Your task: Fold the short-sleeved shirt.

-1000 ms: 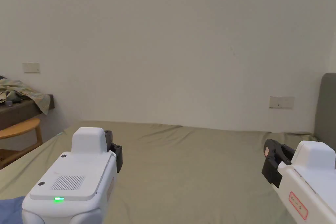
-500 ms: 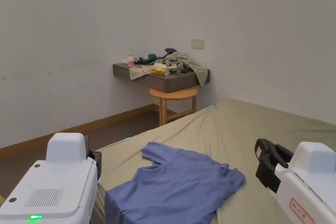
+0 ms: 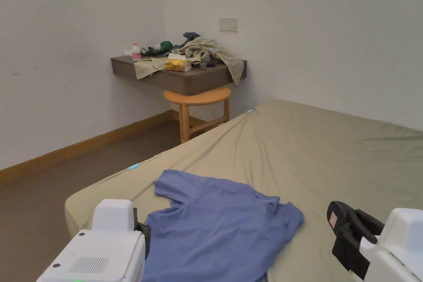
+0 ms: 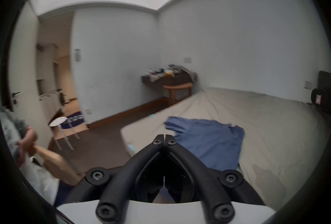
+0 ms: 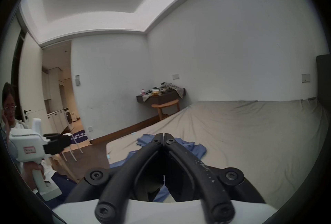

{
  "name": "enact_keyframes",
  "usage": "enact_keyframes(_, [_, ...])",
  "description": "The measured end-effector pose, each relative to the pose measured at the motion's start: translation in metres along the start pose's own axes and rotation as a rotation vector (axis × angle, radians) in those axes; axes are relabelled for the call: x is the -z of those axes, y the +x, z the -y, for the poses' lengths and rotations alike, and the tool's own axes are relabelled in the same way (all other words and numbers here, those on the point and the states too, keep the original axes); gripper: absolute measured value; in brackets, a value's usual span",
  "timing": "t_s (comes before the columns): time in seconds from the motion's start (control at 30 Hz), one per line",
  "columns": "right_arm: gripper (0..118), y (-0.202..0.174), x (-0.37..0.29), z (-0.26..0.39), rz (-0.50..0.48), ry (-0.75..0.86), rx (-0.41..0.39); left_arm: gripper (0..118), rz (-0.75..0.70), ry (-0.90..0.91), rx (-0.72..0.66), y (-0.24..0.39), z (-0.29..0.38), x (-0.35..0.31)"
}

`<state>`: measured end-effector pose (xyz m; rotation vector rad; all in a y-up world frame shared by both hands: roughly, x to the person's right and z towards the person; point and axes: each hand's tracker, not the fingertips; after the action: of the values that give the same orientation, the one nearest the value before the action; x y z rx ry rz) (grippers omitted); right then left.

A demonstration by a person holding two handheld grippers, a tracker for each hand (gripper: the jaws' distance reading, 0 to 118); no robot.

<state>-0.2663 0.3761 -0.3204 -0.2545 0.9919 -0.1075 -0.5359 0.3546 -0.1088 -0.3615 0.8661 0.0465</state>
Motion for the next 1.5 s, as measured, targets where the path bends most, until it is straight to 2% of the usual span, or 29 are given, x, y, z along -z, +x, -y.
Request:
enact_keyframes(0.07, [0, 0.019, 0.013, 0.006, 0.034, -0.016, 0.017, 0, 0.092, -0.079, 0.022, 0.028, 0.004, 0.057])
enact_keyframes(0.13, [0, 0.039, 0.029, 0.014, 0.073, -0.043, 0.029, 0, 0.231, -0.221, -0.004, 0.053, 0.016, 0.12])
enact_keyframes(0.2, [0, 0.057, 0.044, 0.023, 0.095, -0.07, 0.045, 0, 0.308, -0.353, -0.052, 0.074, 0.033, 0.176])
enact_keyframes(0.33, [0, 0.082, 0.063, 0.042, 0.138, -0.097, 0.046, 0, 0.325, -0.497, 0.032, 0.1, 0.053, 0.251])
enact_keyframes(0.47, [0, 0.1, 0.073, 0.059, 0.162, -0.121, 0.075, 0, 0.314, -0.6, -0.027, 0.104, 0.066, 0.288])
enact_keyframes(0.5, [0, 0.103, 0.074, 0.062, 0.166, -0.128, 0.079, 6, 0.329, -0.615, -0.062, 0.1, 0.068, 0.293])
enact_keyframes(0.53, [0, 0.105, 0.074, 0.065, 0.166, -0.133, 0.081, 40, 0.333, -0.633, -0.086, 0.097, 0.069, 0.295])
enact_keyframes(0.57, [0, 0.106, 0.074, 0.069, 0.166, -0.141, 0.081, 112, 0.356, -0.663, -0.086, 0.095, 0.071, 0.303])
enact_keyframes(0.6, [0, 0.107, 0.073, 0.071, 0.168, -0.146, 0.079, 116, 0.4, -0.707, -0.087, 0.093, 0.076, 0.308])
enact_keyframes(0.63, [0, 0.107, 0.072, 0.074, 0.169, -0.148, 0.076, 105, 0.472, -0.671, -0.122, 0.085, 0.074, 0.301])
enact_keyframes(0.67, [0, 0.109, 0.07, 0.076, 0.169, -0.151, 0.073, 104, 0.374, -0.656, -0.098, 0.079, 0.074, 0.304])
enact_keyframes(0.7, [0, 0.108, 0.069, 0.077, 0.173, -0.155, 0.075, 109, 0.294, -0.634, -0.058, 0.076, 0.076, 0.306])
enact_keyframes(0.73, [0, 0.11, 0.068, 0.079, 0.174, -0.158, 0.081, 116, 0.261, -0.626, 0.004, 0.075, 0.078, 0.309])
enact_keyframes(0.77, [0, 0.112, 0.068, 0.08, 0.174, -0.159, 0.09, 118, 0.241, -0.617, 0.065, 0.074, 0.084, 0.314])
enact_keyframes(0.83, [0, 0.116, 0.068, 0.083, 0.181, -0.162, 0.097, 118, 0.236, -0.666, 0.118, 0.092, 0.102, 0.325])
enact_keyframes(0.9, [0, 0.12, 0.067, 0.085, 0.194, -0.167, 0.099, 118, 0.284, -0.822, 0.127, 0.095, 0.122, 0.336])
enact_keyframes(0.97, [0, 0.123, 0.066, 0.084, 0.203, -0.17, 0.107, 116, 0.27, -0.709, 0.024, 0.095, 0.124, 0.33])
enact_keyframes(1.0, [0, 0.124, 0.065, 0.084, 0.206, -0.17, 0.107, 108, 0.275, -0.744, 0.032, 0.091, 0.119, 0.33])
enact_keyframes(1.03, [0, 0.124, 0.063, 0.084, 0.212, -0.17, 0.104, 89, 0.273, -0.743, 0.039, 0.089, 0.115, 0.327])
enact_keyframes(1.07, [0, 0.125, 0.062, 0.084, 0.214, -0.17, 0.099, 40, 0.283, -0.73, 0.026, 0.091, 0.11, 0.321])
enact_keyframes(1.1, [0, 0.126, 0.062, 0.084, 0.216, -0.17, 0.095, 0, 0.289, -0.692, 0.036, 0.09, 0.103, 0.316])
enact_keyframes(1.17, [0, 0.128, 0.058, 0.083, 0.224, -0.169, 0.104, 0, 0.237, -0.66, 0.086, 0.093, 0.101, 0.308])
enact_keyframes(1.27, [0, 0.13, 0.048, 0.079, 0.225, -0.166, 0.131, 0, 0.288, -0.674, 0.079, 0.091, 0.115, 0.309])
enact_keyframes(1.3, [0, 0.13, 0.043, 0.076, 0.225, -0.164, 0.128, 0, 0.274, -0.621, 0.029, 0.088, 0.111, 0.305])
enact_keyframes(1.37, [0, 0.132, 0.03, 0.07, 0.231, -0.151, 0.109, 0, 0.316, -0.56, -0.183, 0.078, 0.096, 0.28])
enact_keyframes(1.47, [0, 0.139, 0.004, 0.055, 0.254, -0.11, 0.122, 0, 0.428, -0.421, -0.189, 0.079, 0.061, 0.237])
enact_keyframes(1.5, [0, 0.141, -0.007, 0.05, 0.26, -0.091, 0.138, 0, 0.498, -0.404, -0.249, 0.083, 0.049, 0.222])
